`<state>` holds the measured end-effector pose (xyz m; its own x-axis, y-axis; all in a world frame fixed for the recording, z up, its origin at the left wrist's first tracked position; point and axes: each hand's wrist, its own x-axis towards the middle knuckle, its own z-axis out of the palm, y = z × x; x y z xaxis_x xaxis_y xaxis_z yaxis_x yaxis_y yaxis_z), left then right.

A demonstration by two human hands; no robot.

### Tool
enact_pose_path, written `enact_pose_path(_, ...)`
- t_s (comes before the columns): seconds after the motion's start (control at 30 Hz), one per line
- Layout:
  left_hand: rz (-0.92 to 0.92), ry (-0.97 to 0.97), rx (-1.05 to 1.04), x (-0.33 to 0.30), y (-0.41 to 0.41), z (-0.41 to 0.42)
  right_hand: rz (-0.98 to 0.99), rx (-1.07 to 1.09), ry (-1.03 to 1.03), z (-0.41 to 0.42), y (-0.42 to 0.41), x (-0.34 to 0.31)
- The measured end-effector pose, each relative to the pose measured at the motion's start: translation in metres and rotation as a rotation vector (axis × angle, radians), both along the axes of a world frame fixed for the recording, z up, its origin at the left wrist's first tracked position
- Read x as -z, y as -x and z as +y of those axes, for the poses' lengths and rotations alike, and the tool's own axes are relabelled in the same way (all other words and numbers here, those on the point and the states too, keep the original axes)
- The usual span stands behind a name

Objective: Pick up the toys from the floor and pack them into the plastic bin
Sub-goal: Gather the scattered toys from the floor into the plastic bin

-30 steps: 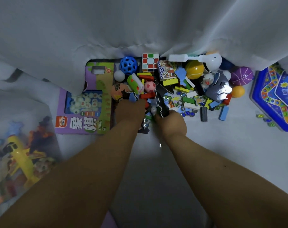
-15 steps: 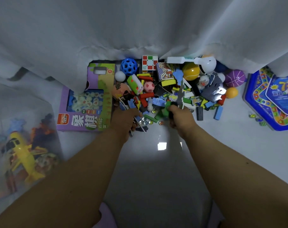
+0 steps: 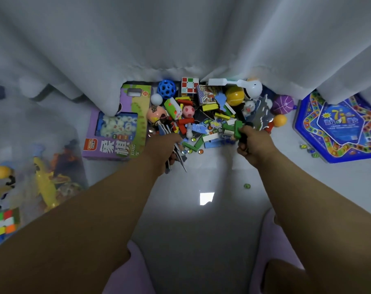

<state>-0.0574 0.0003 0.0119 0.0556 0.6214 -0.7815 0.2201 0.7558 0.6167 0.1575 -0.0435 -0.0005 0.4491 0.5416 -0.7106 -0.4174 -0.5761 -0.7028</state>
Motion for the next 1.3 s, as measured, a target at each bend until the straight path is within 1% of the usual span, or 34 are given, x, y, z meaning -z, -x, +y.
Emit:
enact_pose_path(0.13, -0.025, -0.005, 0.122, -0.046, 0.023, 0.018, 0.006, -0.226, -0.067, 0.012, 0.05, -0.03)
enact_pose_path(0.27, 0.036, -0.064, 0.232, -0.122, 0.069, 0.035, -0.029, -0.44, -0.192, 0.027, 0.129, -0.076)
enact_pose_path(0.33, 0.084, -0.103, 0.229, -0.159, 0.103, 0.036, 0.022, -0.513, -0.272, 0.03, 0.175, -0.098)
enact_pose_path(0.43, 0.175, -0.157, 0.138, -0.198, 0.17, 0.028, 0.022, -0.686, -0.316, 0.027, 0.247, -0.128)
enact_pose_path(0.53, 0.375, -0.135, 0.028, -0.206, 0.245, 0.009, 0.089, -0.854, -0.293, 0.015, 0.309, -0.148)
enact_pose_path(0.6, 0.453, -0.041, -0.047, -0.198, 0.289, -0.007, 0.061, -1.006, -0.264, 0.006, 0.343, -0.151)
enact_pose_path(0.67, 0.429, 0.068, -0.102, -0.189, 0.319, -0.022, 0.0, -1.137, -0.24, -0.001, 0.369, -0.148)
enact_pose_path(0.73, 0.389, 0.127, -0.185, -0.183, 0.334, -0.031, -0.064, -1.236, -0.216, -0.007, 0.387, -0.146)
enact_pose_path(0.8, 0.362, 0.163, -0.263, -0.179, 0.343, -0.034, -0.092, -1.291, -0.199, -0.01, 0.393, -0.144)
enact_pose_path(0.9, 0.274, 0.211, -0.349, -0.181, 0.341, -0.032, -0.17, -1.361, -0.242, -0.013, 0.386, -0.144)
enact_pose_path(0.93, 0.252, 0.207, -0.366, -0.181, 0.34, -0.029, -0.207, -1.369, -0.254, -0.012, 0.382, -0.143)
enact_pose_path(1.0, 0.239, 0.175, -0.367, -0.181, 0.331, -0.022, -0.267, -1.304, -0.313, -0.011, 0.371, -0.142)
enact_pose_path(1.07, 0.245, 0.115, -0.328, -0.18, 0.316, -0.014, -0.256, -1.128, -0.38, -0.007, 0.358, -0.138)
enact_pose_path(1.17, 0.273, -0.074, -0.246, -0.177, 0.279, 0.001, -0.222, -0.841, -0.376, 0.004, 0.327, -0.13)
enact_pose_path(1.23, 0.272, -0.18, -0.181, -0.175, 0.246, 0.012, -0.276, -0.728, -0.345, 0.009, 0.297, -0.124)
enact_pose_path(1.3, 0.29, -0.233, -0.059, -0.173, 0.206, 0.024, -0.36, -0.652, -0.324, 0.011, 0.264, -0.114)
